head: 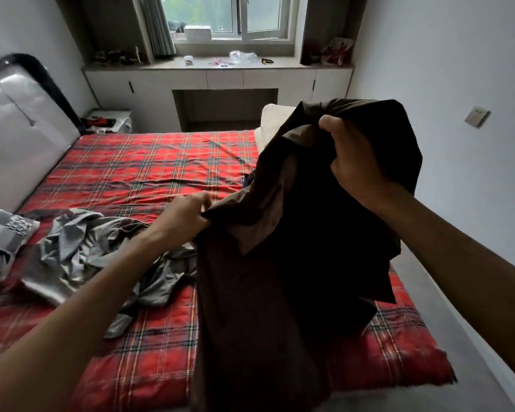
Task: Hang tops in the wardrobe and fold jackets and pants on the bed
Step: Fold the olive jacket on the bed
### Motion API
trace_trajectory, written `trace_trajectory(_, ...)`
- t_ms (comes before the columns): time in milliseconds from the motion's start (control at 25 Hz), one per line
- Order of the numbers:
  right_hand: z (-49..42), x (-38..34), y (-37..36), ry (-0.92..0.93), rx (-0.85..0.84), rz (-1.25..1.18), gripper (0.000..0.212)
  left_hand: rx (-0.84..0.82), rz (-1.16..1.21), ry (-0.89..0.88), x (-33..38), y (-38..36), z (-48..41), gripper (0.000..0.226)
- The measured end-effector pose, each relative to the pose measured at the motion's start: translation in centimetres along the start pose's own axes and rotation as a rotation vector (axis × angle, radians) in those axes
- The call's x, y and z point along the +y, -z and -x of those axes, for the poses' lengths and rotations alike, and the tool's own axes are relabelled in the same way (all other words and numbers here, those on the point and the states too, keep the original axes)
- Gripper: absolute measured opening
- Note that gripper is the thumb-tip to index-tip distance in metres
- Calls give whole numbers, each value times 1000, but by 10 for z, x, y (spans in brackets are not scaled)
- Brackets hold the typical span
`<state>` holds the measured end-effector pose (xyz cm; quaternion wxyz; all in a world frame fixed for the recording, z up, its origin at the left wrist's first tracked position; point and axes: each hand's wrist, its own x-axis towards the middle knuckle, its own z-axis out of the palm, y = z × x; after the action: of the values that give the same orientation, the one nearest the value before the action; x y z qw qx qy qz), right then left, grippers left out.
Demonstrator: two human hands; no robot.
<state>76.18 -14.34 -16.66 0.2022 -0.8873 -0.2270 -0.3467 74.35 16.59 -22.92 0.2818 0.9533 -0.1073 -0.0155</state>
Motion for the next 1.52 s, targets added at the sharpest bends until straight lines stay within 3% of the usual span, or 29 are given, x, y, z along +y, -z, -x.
trace_trajectory(120,-7,29,-61,-41,-75,-70,64,-26,-5,137,-29,-33,-27,19)
trace_trajectory(240,21,76,-149,-185,-289,-156,64,-112,22,286,-61,-103,-57,20)
trace_trajectory(360,79,127,-239,-440,-475,-198,56,-159,64,486,-99,-187,-83,16)
trace_trajectory(560,138,205,-335,-960,-651,-70,41,-49,121,674,-137,-267,-145,22)
trace_trajectory(680,63,262,-389,-1109,-524,-256,45,146,202,722,-153,-276,-201,17)
trace_trajectory(760,3,283,-428,-1037,-388,-477,60,248,312,711,-171,-281,-242,14)
trace_trajectory(840,-4,278,-461,-832,-374,-521,71,204,549,630,-195,-293,-269,15)
trace_trajectory(920,49,247,-481,-643,-463,-379,63,80,656,583,-225,-320,-262,18)
trace_trajectory(1040,194,174,-492,-513,-765,-315,41,-45,330,730,-291,-373,-188,33)
trace_trajectory(1120,277,143,-500,-675,-1044,-231,57,-206,218,955,-339,-405,-126,56)
trace_trajectory(1160,306,136,-510,-830,-1092,-171,67,-292,207,1014,-360,-420,-101,64)
trace_trajectory(1240,333,132,-528,-1064,-1036,-56,80,-374,257,1044,-385,-441,-70,64)
trace_trajectory(1320,337,130,-540,-1179,-902,102,84,-380,256,958,-382,-450,-59,46)
trace_trajectory(1400,333,130,-542,-1305,-818,94,66,-260,121,793,-365,-441,-61,32)
trace_trajectory(1520,324,125,-530,-1433,-750,-74,19,303,20,743,-358,-368,-101,24)
